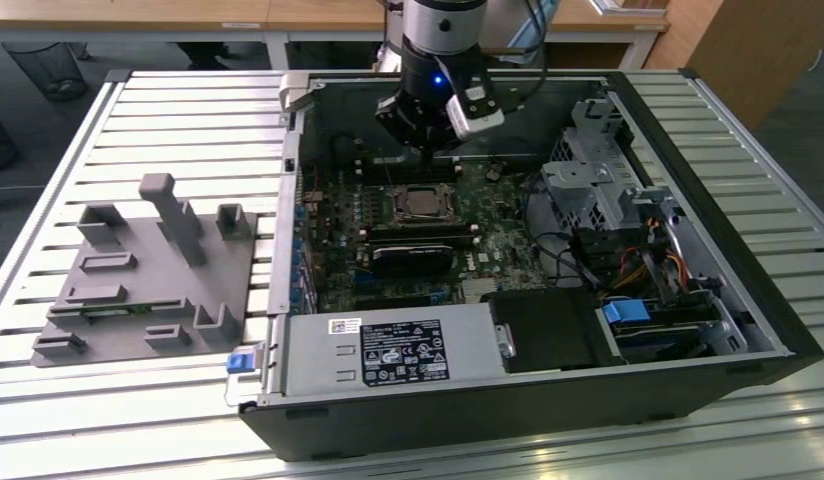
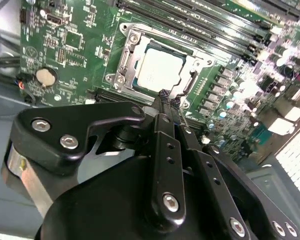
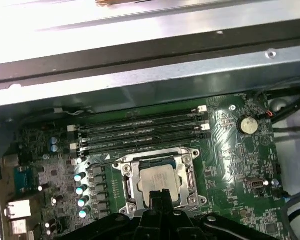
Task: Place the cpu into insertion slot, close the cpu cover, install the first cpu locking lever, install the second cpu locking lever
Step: 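Install the first cpu locking lever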
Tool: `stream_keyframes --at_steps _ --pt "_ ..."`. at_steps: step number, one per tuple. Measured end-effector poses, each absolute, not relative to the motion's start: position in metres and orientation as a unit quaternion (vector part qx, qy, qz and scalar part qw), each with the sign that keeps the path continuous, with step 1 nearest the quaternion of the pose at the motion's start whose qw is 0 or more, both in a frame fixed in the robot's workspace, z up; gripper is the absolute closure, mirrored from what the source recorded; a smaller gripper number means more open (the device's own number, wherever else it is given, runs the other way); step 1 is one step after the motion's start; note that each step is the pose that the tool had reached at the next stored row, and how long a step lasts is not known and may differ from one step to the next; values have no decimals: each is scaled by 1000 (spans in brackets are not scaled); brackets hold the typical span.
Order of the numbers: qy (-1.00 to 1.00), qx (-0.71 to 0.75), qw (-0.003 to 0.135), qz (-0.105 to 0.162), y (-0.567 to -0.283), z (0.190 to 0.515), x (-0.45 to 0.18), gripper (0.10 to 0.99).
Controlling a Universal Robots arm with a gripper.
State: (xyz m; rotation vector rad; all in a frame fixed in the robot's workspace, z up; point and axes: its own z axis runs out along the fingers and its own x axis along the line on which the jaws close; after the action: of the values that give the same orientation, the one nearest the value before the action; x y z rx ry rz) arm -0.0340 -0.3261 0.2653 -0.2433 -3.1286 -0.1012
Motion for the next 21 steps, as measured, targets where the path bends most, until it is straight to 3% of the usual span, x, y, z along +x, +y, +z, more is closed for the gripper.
stream_keyframes --at_steps 21 --pt "-998 47 5 -32 -326 265 -34 980"
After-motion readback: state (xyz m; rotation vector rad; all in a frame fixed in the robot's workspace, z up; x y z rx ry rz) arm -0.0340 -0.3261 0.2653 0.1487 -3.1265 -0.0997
